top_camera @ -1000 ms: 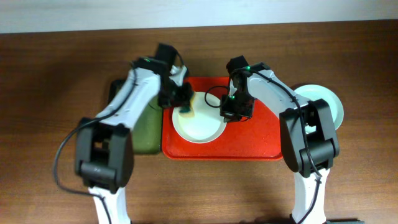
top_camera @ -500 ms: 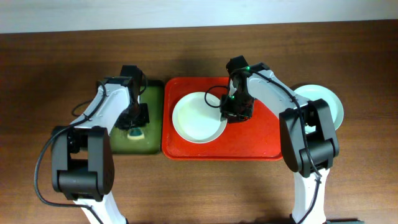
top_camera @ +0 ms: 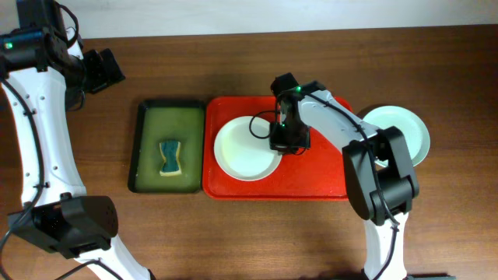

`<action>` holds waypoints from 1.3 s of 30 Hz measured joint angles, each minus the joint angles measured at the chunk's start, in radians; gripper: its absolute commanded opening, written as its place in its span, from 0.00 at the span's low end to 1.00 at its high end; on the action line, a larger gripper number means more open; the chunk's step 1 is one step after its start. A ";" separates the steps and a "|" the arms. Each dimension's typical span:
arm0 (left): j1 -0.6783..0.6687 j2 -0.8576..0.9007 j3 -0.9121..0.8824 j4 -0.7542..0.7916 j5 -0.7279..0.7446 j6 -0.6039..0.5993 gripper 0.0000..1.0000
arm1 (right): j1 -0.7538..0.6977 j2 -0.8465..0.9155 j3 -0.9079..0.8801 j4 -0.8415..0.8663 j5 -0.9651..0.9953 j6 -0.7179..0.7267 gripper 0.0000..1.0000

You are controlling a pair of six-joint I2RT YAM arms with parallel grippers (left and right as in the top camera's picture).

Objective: Clean dirty plates on tray and stack at the side
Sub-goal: 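Lift the white plate with the right gripper and carry it right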

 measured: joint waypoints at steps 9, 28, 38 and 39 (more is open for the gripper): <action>0.000 0.000 0.000 -0.002 0.000 0.000 0.99 | -0.089 -0.002 0.390 -0.303 -0.087 -0.134 0.04; 0.000 0.000 0.000 -0.003 0.001 0.000 0.99 | 0.663 -0.002 0.614 0.541 1.419 -0.514 0.04; 0.000 0.000 0.000 -0.003 0.001 0.000 0.99 | 0.669 -0.002 0.618 0.596 1.527 -0.589 0.04; 0.000 0.000 0.000 -0.002 0.000 0.000 0.99 | 0.666 -0.004 0.626 0.421 1.450 -0.482 0.04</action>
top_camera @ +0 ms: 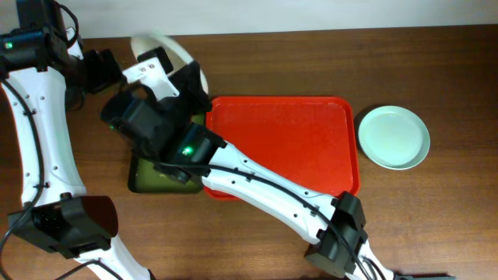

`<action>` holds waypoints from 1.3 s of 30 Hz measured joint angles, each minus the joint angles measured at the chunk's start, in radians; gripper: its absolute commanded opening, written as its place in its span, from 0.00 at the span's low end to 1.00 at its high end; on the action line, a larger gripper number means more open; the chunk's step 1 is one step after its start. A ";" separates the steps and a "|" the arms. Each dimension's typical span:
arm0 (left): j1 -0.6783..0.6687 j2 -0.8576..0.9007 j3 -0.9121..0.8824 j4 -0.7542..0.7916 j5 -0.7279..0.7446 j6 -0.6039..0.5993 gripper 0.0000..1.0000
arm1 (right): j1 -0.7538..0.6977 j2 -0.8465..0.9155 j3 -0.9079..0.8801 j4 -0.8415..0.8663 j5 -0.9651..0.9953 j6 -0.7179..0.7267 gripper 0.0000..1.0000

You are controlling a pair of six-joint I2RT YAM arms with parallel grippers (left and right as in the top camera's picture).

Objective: Clean dirty plates on tray and stack at the side
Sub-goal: 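Lift the white plate with the right gripper and carry it right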

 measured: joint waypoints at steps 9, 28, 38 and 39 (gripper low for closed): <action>0.000 0.000 0.000 -0.001 0.007 0.000 0.99 | -0.324 -0.008 -0.142 -0.435 -0.895 0.624 0.04; 0.000 0.000 0.000 -0.001 0.007 0.000 0.99 | -1.516 -0.192 -0.690 -0.571 -1.072 0.583 0.15; 0.000 0.000 0.000 -0.001 0.007 0.000 0.99 | -1.410 -0.192 -0.694 -0.509 -1.115 0.404 0.86; 0.000 0.000 0.000 -0.001 0.007 0.000 0.99 | -1.411 -0.192 -0.694 -0.508 -1.178 0.333 0.88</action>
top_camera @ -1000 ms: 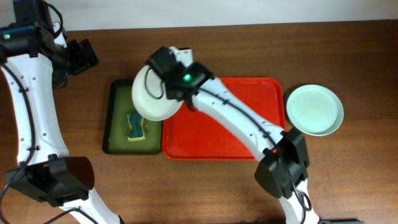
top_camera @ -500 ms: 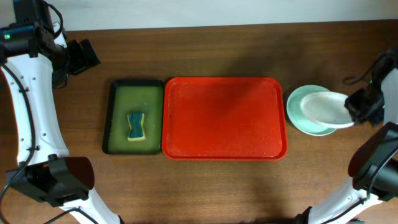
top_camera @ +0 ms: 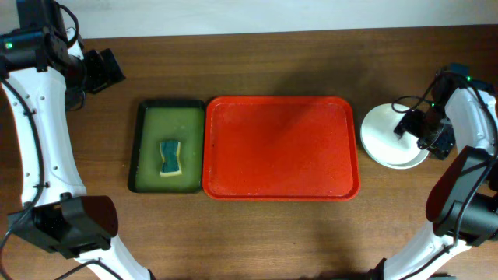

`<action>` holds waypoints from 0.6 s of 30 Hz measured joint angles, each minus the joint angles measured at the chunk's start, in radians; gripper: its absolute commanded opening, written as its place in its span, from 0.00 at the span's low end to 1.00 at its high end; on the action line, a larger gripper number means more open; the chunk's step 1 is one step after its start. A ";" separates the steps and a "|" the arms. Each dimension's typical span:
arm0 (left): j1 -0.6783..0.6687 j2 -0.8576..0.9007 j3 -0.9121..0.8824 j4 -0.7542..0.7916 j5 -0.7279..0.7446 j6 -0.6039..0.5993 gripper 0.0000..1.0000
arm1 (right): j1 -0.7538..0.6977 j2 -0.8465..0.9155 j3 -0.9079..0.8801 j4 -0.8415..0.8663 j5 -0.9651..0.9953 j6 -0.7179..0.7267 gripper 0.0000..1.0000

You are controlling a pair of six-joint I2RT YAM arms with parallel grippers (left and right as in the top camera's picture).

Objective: Clean dirty plates on tray and stack at the side
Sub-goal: 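Lift the white plate with the right gripper and carry it right, then lower the white plate onto the plate stack and release it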

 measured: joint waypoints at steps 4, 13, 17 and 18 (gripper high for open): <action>0.000 0.000 0.000 0.000 0.000 0.000 0.99 | 0.012 0.000 0.000 -0.013 -0.313 -0.289 0.94; 0.000 0.000 0.000 0.000 0.000 0.000 0.99 | 0.246 0.000 -0.006 0.175 -0.192 -0.423 0.76; 0.000 0.000 0.000 0.000 0.000 0.000 1.00 | 0.246 0.000 -0.006 0.172 -0.200 -0.416 0.75; 0.000 0.000 0.000 0.000 0.000 0.000 0.99 | 0.246 0.000 -0.006 0.179 -0.221 -0.441 0.75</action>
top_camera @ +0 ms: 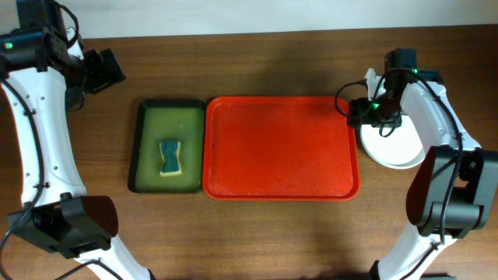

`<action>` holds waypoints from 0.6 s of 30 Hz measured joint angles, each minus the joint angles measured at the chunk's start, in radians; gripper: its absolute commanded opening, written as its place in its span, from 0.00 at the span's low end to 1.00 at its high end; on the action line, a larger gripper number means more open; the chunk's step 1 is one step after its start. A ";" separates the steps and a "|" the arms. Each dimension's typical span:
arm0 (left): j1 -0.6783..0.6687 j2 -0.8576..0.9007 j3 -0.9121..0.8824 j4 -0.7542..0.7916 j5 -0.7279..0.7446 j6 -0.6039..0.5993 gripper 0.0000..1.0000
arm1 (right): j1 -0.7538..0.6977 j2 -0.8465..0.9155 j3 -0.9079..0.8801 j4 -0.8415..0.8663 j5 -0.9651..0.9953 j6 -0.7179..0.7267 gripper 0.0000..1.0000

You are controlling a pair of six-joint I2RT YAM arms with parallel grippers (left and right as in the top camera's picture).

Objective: Clean dirty plates on tray and stack at the side

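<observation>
The red tray (280, 148) lies in the middle of the table with no plate on it. To its right sits the stack of plates (395, 146), a white plate on top. My right gripper (354, 111) hovers over the tray's upper right corner, just left of the stack, with nothing seen in it; its jaws are too small to read. My left gripper (105, 70) hangs at the far upper left, away from everything.
A dark basin (137, 148) of greenish water stands against the tray's left edge, with a blue-green sponge (169, 157) lying in it. The table's back edge runs along the top of the view.
My right gripper was at the right rim of the white plate on the side stack. It now sits off the plate, up and to the left by the tray's corner. The plate stays put.
First my right gripper was at the rim of a white plate on the red tray, a pale green plate lying at the side. Then the arm reached over the basin holding the white plate. Later the plate lay on the green one, and now the gripper is off it.
</observation>
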 measured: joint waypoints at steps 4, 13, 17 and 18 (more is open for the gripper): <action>0.000 0.000 0.000 0.000 0.000 0.000 0.99 | 0.050 0.000 0.000 0.061 -0.098 -0.104 0.99; 0.000 0.000 0.000 0.000 0.000 0.000 0.99 | 0.179 0.000 0.000 0.079 -0.112 -0.120 0.99; 0.000 0.000 0.000 0.000 0.000 0.000 0.99 | 0.179 0.000 0.000 0.079 -0.112 -0.121 0.99; 0.000 0.000 0.000 0.000 0.000 0.000 1.00 | 0.179 0.000 0.000 0.079 -0.112 -0.121 0.99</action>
